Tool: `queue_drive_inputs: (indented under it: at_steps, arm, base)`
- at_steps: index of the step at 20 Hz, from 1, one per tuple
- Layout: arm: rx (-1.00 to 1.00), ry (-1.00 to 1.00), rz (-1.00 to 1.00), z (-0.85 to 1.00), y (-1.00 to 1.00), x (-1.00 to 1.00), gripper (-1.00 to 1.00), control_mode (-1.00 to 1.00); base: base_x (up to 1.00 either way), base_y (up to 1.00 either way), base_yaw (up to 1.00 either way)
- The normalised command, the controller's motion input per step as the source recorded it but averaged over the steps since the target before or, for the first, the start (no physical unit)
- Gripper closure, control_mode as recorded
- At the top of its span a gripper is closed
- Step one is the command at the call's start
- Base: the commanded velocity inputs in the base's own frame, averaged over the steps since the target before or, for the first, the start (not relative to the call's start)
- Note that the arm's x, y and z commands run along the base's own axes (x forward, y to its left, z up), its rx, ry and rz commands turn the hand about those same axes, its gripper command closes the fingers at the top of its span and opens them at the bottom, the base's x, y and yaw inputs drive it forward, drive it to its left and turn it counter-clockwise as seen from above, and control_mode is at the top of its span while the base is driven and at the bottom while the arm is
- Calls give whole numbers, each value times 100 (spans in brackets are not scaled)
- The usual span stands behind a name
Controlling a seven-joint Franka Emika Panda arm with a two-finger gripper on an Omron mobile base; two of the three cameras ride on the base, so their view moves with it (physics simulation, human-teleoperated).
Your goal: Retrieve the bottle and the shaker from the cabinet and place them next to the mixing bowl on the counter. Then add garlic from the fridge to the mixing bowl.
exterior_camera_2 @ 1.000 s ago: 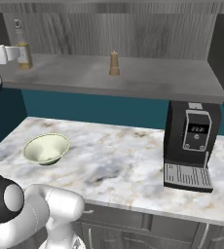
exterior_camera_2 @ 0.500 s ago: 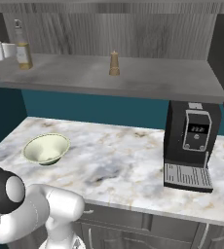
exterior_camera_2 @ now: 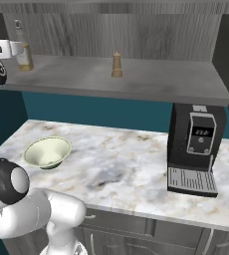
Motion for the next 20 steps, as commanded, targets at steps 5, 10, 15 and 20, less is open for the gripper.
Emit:
queue_drive_inputs:
  at_steps: [5,10,15,20]
  arm:
    - [0,0,0,0,-6,29,-100,-100]
    - [4,2,-2,0,0,22,-100,-100]
    - [5,7,-5,0,0,12,-100,-100]
    - [1,4,-6,-2,16,8,-100,-100]
  base:
    - [0,0,0]
    - [0,0,0]
    - [0,0,0]
    - [0,0,0]
